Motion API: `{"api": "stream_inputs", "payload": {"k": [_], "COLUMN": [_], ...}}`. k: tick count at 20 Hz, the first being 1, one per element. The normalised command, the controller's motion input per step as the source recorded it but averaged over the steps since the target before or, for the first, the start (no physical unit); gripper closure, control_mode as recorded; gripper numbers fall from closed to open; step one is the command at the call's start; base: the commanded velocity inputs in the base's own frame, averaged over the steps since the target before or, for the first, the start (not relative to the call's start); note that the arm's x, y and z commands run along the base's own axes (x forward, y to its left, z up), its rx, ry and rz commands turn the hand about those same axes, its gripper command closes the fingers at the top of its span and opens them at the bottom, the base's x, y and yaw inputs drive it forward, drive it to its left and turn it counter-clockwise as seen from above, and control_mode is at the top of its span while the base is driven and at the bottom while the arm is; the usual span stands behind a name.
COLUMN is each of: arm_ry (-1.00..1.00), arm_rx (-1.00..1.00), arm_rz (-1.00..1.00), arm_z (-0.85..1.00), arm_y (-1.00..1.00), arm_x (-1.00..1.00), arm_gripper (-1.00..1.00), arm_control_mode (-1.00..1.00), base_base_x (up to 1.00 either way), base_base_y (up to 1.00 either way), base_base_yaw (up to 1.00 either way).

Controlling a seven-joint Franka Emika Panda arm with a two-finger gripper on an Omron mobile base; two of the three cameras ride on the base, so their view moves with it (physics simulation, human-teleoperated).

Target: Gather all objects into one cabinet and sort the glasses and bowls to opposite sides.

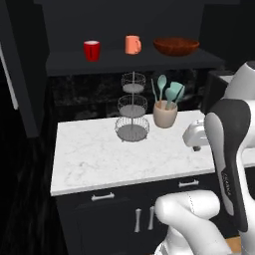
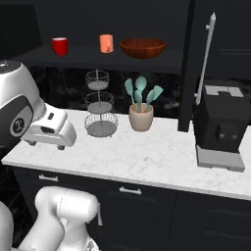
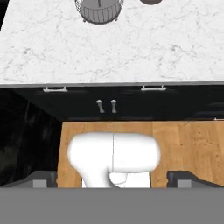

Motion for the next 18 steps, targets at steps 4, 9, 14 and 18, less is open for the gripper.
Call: {"api": "stream_inputs", "payload": {"k": [4,9,14,18], "arm_ry": [0.00,0.00,0.00,0.00], "arm_rx": [0.00,0.00,0.00,0.00], "arm_rz": [0.00,0.00,0.00,0.00], "arm_z": [0.00,0.00,0.00,0.00], "arm_y": [0.00,0.00,0.00,0.00], "arm_x": [0.00,0.00,0.00,0.00], "arm_gripper": [-1.00,-1.00,-1.00,-1.00], "arm_control_mode": [1.00,1.00,1.00,1.00], "base_base_x": [-0.94,-0.32,-0.24,-0.11], "base_base_y": [-0.14,-0.03,-0.10,-0.05], "base_base_yaw": [-0.14,-0.52,-0.79,-0.88]}}
